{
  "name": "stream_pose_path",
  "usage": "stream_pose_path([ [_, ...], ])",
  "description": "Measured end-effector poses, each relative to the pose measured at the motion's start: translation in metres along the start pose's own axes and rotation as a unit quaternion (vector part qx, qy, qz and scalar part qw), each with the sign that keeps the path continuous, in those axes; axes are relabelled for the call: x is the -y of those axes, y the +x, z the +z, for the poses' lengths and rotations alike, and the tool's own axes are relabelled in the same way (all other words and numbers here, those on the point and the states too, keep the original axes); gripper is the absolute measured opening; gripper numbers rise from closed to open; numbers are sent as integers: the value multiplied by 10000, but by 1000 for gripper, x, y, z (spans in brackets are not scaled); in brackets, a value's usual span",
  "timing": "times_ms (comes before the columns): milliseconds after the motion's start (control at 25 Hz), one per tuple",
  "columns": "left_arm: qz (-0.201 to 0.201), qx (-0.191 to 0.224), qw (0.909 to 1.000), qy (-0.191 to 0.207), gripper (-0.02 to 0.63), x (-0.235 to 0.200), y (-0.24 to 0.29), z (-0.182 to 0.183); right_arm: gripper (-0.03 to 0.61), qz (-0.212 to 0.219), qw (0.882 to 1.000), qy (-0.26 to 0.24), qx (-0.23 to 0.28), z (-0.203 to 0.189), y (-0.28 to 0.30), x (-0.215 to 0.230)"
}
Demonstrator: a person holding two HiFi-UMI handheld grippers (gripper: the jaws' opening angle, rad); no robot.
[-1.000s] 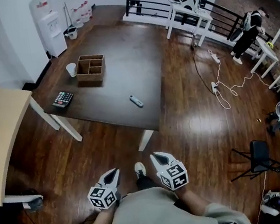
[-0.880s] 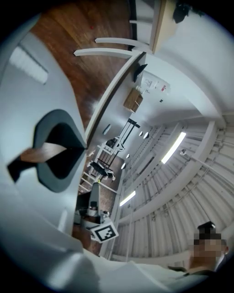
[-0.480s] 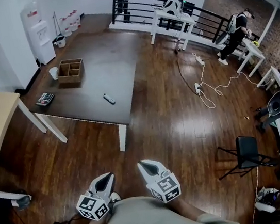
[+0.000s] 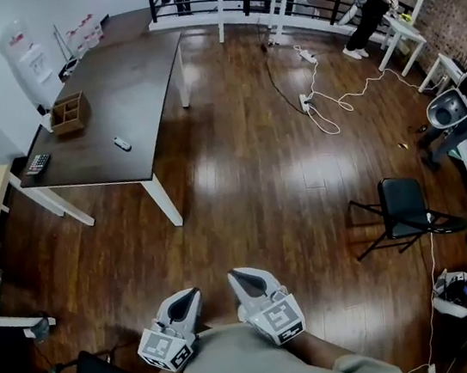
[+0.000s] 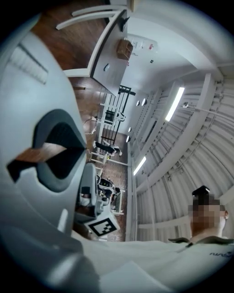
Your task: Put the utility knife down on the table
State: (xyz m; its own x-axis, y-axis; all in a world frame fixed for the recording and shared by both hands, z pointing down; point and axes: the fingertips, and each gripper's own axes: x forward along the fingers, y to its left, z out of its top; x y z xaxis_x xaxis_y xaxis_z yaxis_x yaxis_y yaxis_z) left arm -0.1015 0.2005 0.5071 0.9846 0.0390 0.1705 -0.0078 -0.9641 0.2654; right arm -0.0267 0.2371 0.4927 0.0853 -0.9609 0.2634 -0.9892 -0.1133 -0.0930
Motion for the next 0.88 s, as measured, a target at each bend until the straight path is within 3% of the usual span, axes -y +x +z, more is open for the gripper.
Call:
stream_pose_path([
  [320,-20,28,9994,347,0,68,13,-12,0,-37,9997,-71,218,-7,-69,20],
  [560,160,-18,9998,83,0,74,13,-23,-2,210,9998,60,39,-22,-77,17],
  [880,287,7,9995,140,0,82,13,-26,-2,361,9993,-88,71,-23,-82,16],
])
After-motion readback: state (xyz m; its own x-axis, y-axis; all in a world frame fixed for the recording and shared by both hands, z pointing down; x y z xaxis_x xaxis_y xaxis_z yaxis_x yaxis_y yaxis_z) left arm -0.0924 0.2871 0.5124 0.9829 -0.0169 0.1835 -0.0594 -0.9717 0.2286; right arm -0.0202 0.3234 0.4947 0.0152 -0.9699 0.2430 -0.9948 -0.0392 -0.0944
